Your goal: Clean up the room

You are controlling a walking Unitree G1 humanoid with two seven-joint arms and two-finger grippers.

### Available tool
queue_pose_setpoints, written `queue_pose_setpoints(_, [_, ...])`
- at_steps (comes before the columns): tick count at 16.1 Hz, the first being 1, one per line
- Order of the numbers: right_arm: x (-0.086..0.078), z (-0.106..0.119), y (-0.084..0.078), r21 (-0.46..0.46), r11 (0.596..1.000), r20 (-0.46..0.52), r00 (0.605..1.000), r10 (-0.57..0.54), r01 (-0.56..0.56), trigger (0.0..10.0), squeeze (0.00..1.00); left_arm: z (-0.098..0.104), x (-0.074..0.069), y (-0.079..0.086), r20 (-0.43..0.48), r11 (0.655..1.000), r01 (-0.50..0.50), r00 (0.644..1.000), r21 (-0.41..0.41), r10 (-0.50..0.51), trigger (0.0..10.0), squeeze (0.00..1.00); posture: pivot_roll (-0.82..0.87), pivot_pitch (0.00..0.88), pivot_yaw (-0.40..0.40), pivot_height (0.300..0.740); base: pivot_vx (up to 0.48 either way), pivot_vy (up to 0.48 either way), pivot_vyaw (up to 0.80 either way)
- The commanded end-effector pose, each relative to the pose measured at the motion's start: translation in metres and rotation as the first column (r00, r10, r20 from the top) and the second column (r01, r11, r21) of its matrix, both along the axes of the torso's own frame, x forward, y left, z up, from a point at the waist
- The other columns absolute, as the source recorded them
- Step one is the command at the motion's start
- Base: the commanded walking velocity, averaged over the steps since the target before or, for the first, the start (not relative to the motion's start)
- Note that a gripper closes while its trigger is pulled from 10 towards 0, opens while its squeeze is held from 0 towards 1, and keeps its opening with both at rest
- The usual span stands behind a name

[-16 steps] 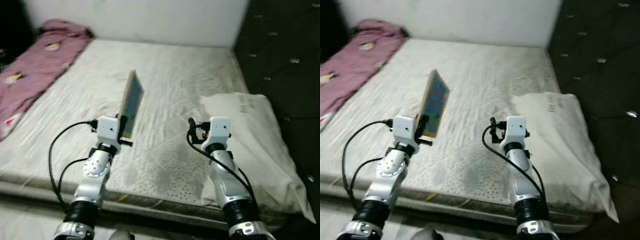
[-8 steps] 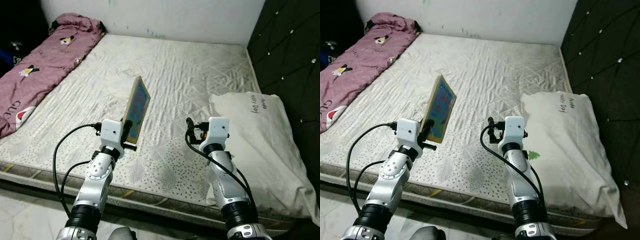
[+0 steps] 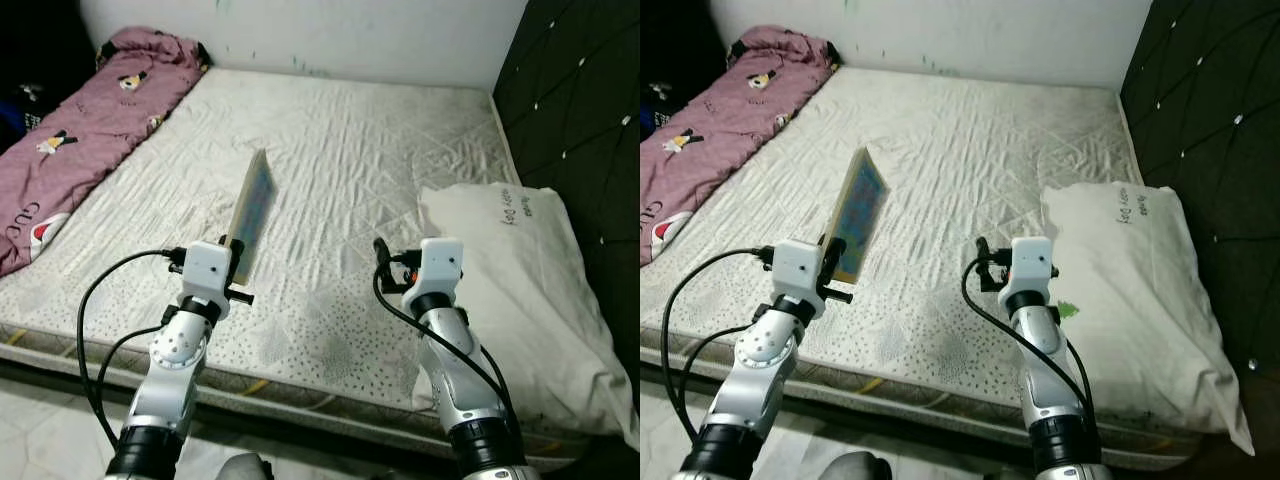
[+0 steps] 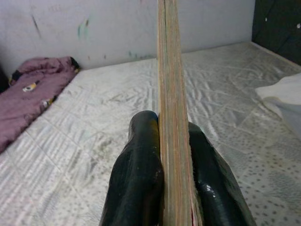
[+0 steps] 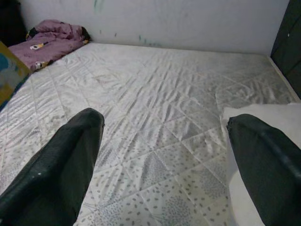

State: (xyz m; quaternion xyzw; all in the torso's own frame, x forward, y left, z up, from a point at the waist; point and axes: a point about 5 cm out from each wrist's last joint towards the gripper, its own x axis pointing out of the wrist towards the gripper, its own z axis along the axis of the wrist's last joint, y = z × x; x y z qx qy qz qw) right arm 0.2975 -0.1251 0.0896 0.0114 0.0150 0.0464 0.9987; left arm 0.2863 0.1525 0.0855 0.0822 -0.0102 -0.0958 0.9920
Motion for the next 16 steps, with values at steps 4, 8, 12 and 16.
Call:
queue_pose_setpoints(4, [-0.0061,0.0031,0.0020,-0.005,1.000,-0.007,1.000,0.025,-0.025,10.0,0.00,0.0125,-0.0005,0.0014,0.040,0.999,-0.035,0.999,-0.013,0.035,10.0,0.00,0.03,0.066,0.015,0.640,0.000,0.000,0.00])
queue_pose_setpoints(8, [-0.0070,0.0035,0.0013,-0.006,0.999,-0.014,0.999,0.031,-0.032,10.0,0.00,0.0121,0.0021,0.0030,0.040,0.996,-0.082,0.996,0.036,0.081,10.0,0.00,0.02,0.066,0.015,0.611,0.000,0.000,0.00])
queue_pose_setpoints(12, [-0.0066,0.0031,0.0003,-0.009,0.999,-0.021,0.999,0.037,-0.037,10.0,0.00,0.0111,0.0041,0.0031,0.032,0.995,-0.094,0.995,0.018,0.093,10.0,0.00,0.02,0.064,0.010,0.611,0.000,0.000,0.00])
queue_pose_setpoints(16, [-0.0060,0.0034,0.0012,-0.012,0.999,-0.027,0.999,0.045,-0.045,10.0,0.00,0.0104,0.0044,0.0045,0.021,0.995,-0.100,0.995,0.004,0.100,10.0,0.00,0.03,0.062,0.004,0.611,0.000,0.000,0.00])
